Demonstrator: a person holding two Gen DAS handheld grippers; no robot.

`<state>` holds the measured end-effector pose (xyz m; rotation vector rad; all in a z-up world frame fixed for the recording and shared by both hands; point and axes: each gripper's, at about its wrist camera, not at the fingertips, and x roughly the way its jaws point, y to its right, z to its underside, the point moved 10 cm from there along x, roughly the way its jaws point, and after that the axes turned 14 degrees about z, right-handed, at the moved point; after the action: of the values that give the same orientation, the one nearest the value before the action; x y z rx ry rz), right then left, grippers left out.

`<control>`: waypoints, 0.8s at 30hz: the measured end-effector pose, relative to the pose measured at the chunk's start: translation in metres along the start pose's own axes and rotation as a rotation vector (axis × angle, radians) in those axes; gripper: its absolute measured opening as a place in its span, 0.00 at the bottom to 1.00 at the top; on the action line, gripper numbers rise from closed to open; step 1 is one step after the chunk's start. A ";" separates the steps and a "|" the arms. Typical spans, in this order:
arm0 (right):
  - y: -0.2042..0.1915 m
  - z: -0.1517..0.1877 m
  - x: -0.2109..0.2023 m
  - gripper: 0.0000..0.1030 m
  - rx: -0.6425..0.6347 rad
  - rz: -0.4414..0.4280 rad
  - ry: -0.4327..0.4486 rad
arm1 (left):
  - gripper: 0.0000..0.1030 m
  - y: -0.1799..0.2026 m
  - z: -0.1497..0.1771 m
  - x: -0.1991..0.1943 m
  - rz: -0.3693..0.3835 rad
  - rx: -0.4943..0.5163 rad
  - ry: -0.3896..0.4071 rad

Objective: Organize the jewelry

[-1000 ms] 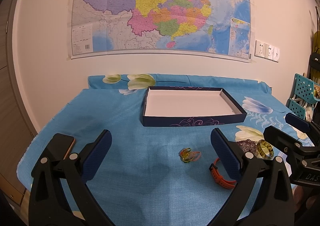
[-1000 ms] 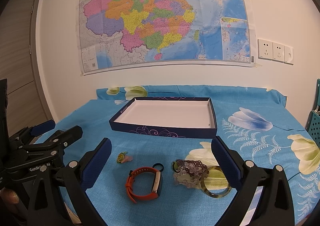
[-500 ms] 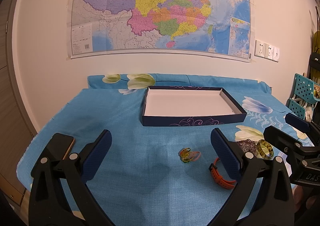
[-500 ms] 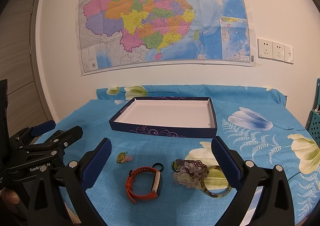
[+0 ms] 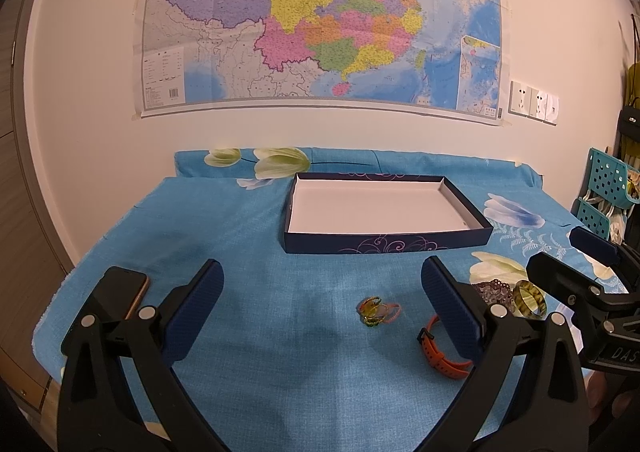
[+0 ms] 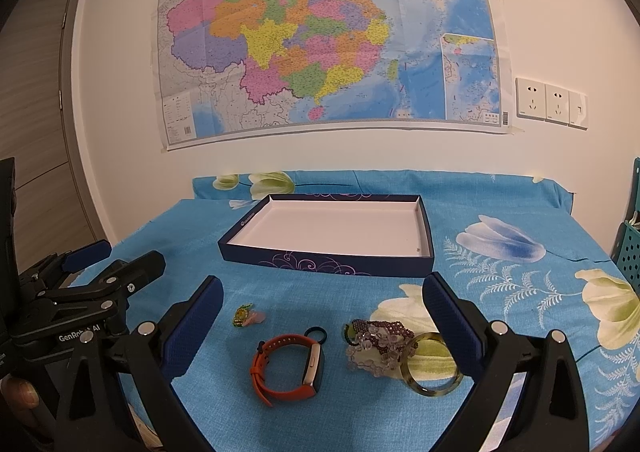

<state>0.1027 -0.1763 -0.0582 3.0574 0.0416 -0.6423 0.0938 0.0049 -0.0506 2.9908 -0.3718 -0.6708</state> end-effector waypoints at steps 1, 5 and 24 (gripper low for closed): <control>0.000 0.000 0.000 0.94 0.001 0.000 0.001 | 0.95 0.000 0.000 0.000 -0.001 -0.001 0.000; 0.000 0.000 -0.001 0.94 0.001 -0.001 0.001 | 0.95 0.000 0.000 0.000 0.000 -0.002 -0.001; 0.006 0.004 0.009 0.94 -0.004 0.016 -0.022 | 0.95 0.012 0.009 0.017 0.051 -0.012 -0.054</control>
<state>0.1093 -0.1824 -0.0649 3.0432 0.0178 -0.6739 0.1021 -0.0110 -0.0646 2.9460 -0.4448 -0.7474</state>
